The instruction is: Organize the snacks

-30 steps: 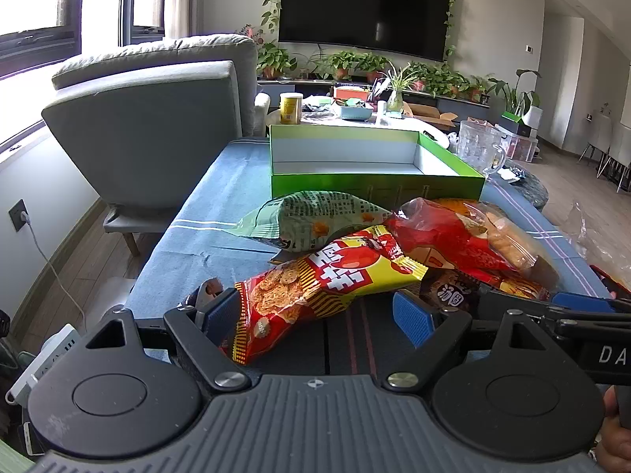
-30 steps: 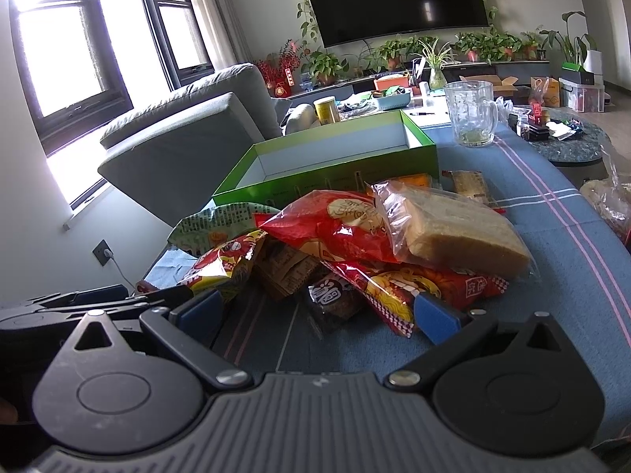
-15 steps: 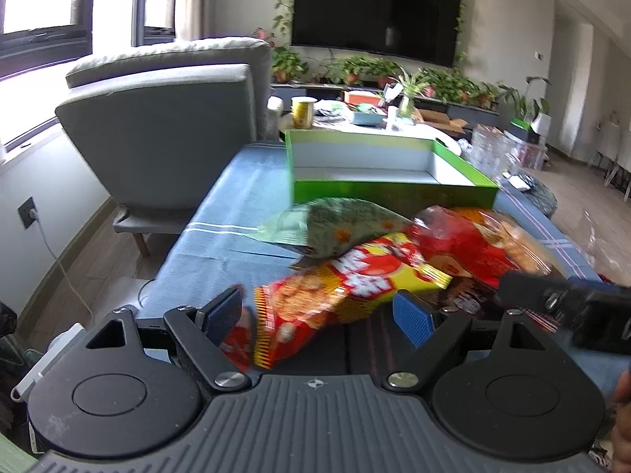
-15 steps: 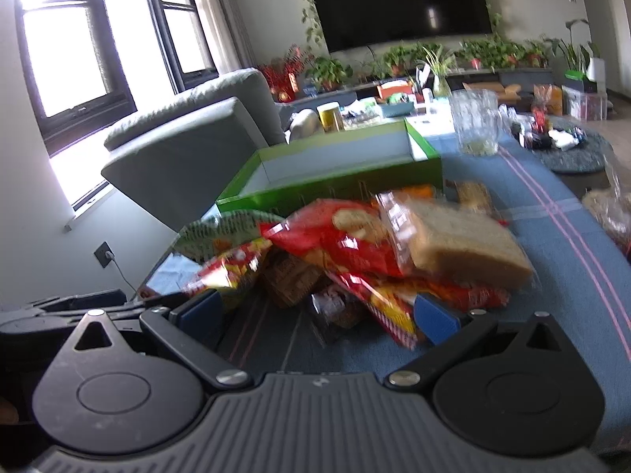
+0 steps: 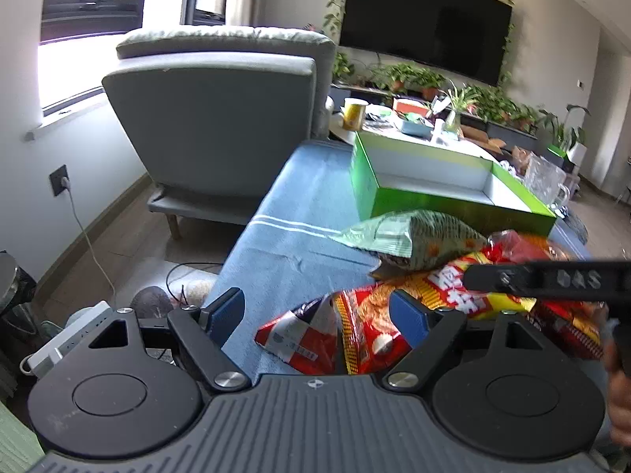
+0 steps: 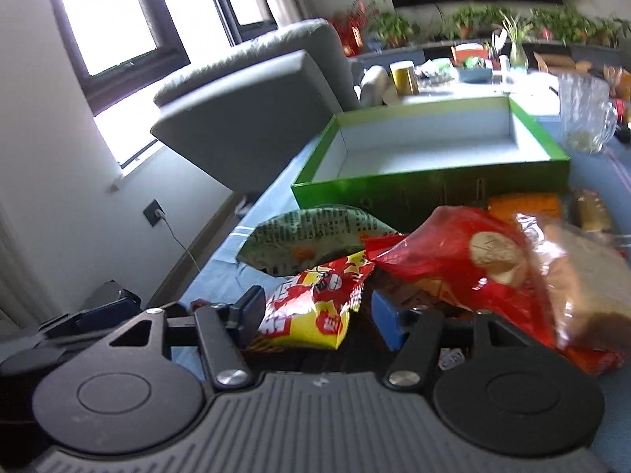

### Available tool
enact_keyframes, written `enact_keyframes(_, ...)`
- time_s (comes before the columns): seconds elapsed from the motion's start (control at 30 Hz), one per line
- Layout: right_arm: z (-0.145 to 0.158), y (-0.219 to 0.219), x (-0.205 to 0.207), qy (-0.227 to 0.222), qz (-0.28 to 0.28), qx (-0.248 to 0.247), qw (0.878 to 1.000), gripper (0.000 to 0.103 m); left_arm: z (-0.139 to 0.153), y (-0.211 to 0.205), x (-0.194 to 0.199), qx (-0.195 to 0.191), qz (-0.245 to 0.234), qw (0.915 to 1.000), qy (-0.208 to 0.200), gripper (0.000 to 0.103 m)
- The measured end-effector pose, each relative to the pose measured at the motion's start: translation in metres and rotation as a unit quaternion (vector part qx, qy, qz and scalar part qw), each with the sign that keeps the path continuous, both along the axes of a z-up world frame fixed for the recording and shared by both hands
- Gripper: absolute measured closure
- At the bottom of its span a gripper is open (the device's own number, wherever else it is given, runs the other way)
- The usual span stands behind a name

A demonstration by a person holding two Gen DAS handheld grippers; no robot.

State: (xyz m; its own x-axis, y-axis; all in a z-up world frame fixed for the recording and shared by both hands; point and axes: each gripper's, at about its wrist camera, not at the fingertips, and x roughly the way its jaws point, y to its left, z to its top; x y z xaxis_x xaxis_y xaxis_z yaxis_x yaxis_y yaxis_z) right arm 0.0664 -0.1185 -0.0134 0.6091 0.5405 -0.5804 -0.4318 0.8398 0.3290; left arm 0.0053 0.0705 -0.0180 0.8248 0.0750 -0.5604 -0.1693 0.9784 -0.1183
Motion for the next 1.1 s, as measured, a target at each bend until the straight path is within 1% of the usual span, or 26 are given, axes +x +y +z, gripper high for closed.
enact_keyframes(0.1,-0.004,0.006,0.007,0.013,0.001,-0.002,1.0,0.003,-0.006,-0.001,0.002,-0.002,-0.013,0.9999,0.009,0.025)
enact_keyframes(0.13,-0.005,0.007,0.008,0.013,0.001,-0.007,1.0,0.01,-0.007,-0.002,0.002,-0.002,-0.017,0.9998,0.011,0.026)
enact_keyframes(0.17,-0.006,0.005,0.006,0.013,0.002,-0.01,1.0,0.014,-0.008,-0.003,0.003,-0.002,-0.022,0.9997,0.013,0.026)
enact_keyframes(0.27,-0.008,-0.005,0.001,0.022,0.008,-0.011,1.0,0.015,-0.01,-0.006,0.002,-0.004,-0.034,0.9993,0.014,0.026)
enact_keyframes(0.33,-0.011,-0.014,-0.005,0.037,0.01,-0.006,0.999,0.015,-0.01,-0.006,0.001,-0.008,-0.043,0.999,0.012,0.026)
enact_keyframes(0.5,-0.021,-0.031,-0.021,0.062,0.012,-0.007,0.998,0.015,-0.011,-0.014,-0.002,-0.016,-0.083,0.9962,0.02,0.026)
enact_keyframes(0.63,-0.025,-0.033,-0.019,0.068,0.005,-0.007,0.998,0.015,-0.013,-0.018,0.001,-0.028,-0.099,0.9943,0.029,0.026)
enact_keyframes(0.77,-0.025,-0.032,-0.023,0.052,0.005,-0.016,0.998,0.015,-0.015,-0.019,0.004,-0.04,-0.114,0.9924,0.024,0.026)
enact_keyframes(0.87,-0.027,-0.037,-0.022,0.056,0.002,-0.009,0.998,0.014,-0.021,-0.02,0.009,-0.044,-0.11,0.9925,0.03,0.027)
enact_keyframes(0.9,-0.028,-0.038,-0.021,0.06,0.0,-0.005,0.998,0.014,-0.024,-0.02,0.011,-0.046,-0.113,0.992,0.032,0.029)
enact_keyframes(0.93,-0.029,-0.04,-0.02,0.063,-0.001,0.0,0.998,0.014,-0.027,-0.02,0.012,-0.048,-0.118,0.9912,0.035,0.035)
enact_keyframes(0.97,-0.03,-0.041,-0.02,0.066,-0.003,0.004,0.998,0.014,-0.029,-0.021,0.014,-0.053,-0.123,0.9903,0.037,0.038)
enact_keyframes(1.1,-0.03,-0.039,-0.021,0.063,-0.007,0.006,0.998,0.014,-0.033,-0.018,0.016,-0.075,-0.131,0.9881,0.027,0.041)
